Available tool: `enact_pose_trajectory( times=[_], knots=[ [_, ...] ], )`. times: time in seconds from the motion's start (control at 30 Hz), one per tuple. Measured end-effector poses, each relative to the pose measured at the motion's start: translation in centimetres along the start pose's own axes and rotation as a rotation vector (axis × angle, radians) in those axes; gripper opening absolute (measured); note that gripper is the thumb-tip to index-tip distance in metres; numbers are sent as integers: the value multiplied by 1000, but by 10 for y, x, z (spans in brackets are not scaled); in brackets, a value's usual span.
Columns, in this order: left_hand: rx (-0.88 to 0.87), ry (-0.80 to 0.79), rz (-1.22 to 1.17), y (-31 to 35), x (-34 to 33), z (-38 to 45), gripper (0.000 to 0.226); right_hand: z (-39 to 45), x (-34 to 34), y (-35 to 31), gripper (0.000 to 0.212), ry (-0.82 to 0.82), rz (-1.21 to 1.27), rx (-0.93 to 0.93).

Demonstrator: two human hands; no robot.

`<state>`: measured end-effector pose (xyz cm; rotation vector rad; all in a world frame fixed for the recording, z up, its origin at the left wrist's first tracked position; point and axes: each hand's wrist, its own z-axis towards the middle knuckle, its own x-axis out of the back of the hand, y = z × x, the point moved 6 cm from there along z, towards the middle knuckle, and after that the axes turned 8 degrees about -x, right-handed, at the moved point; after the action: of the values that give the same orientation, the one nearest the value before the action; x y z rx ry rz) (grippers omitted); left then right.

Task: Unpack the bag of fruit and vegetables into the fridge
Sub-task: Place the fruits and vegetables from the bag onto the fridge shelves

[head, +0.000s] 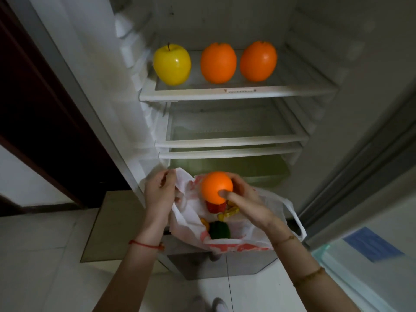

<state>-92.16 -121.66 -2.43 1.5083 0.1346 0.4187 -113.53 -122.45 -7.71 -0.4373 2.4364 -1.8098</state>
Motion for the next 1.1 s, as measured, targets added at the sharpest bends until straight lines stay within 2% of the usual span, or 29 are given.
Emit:
enact_pose_trajectory(
  times=[0.1, 0.23, 0.43, 0.57, 0.67, 0.97, 1.1],
  knots=[
    [-18, -10, -18, 6, -9, 3, 27, -14, 22, -35, 69, 56, 98, 98],
    [-14, -15, -52, 12, -19, 5, 24, -32, 56, -91, 70, 222, 142, 299],
    [-7, -69, -33, 19, -33, 7, 26, -38, 113, -155, 77, 567, 111, 581],
    [3, -108, -49, 18, -39, 9, 27, -29, 153, -184, 75, 842, -24, 646],
    [7, -99, -73, 18, -39, 10, 23, -16, 173, -200, 78, 973, -103, 596],
    [6, -64, -80, 15, -37, 18, 20, 24, 185, -213, 75, 959, -232, 511],
    [-11, -52, -87, 17, -36, 16, 21, 25, 184, -213, 85, 946, -246, 457]
  ],
)
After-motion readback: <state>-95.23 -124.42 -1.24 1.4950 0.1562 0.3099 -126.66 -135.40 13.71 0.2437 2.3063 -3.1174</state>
